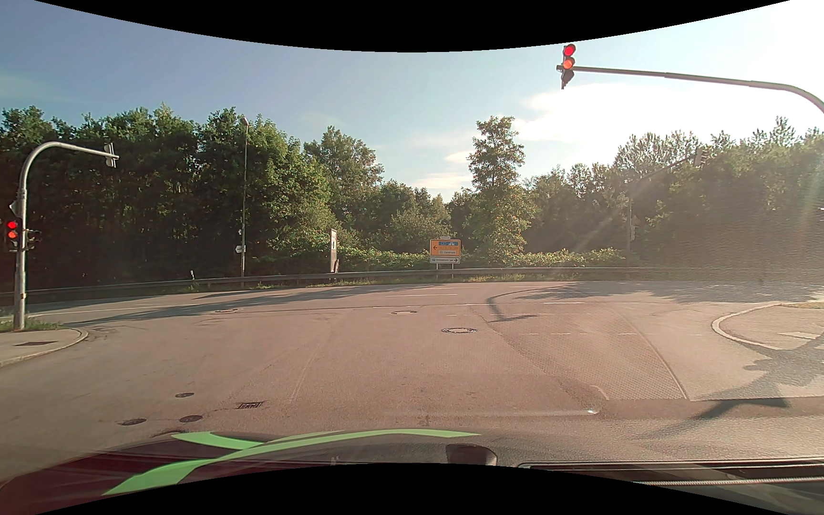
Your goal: Follow the waypoints while adhering to traffic rules and regulations
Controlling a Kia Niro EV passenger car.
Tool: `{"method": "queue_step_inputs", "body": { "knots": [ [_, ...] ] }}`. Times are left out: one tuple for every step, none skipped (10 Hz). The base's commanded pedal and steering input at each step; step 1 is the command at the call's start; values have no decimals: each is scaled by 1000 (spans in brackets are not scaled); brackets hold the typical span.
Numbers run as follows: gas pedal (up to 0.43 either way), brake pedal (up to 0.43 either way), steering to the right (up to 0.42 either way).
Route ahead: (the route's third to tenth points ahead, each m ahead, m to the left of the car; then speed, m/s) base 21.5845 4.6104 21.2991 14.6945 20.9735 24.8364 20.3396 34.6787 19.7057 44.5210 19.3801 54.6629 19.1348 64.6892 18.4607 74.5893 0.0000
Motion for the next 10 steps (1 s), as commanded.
{"method": "queue_step_inputs", "body": {
  "knots": [
    [0, 189, 12],
    [0, 189, 12],
    [0, 183, 12],
    [0, 85, 12],
    [0, 0, 12],
    [0, 0, 12],
    [0, 0, 12],
    [0, 0, 11],
    [47, 0, 9],
    [169, 0, 8]
  ]
}}
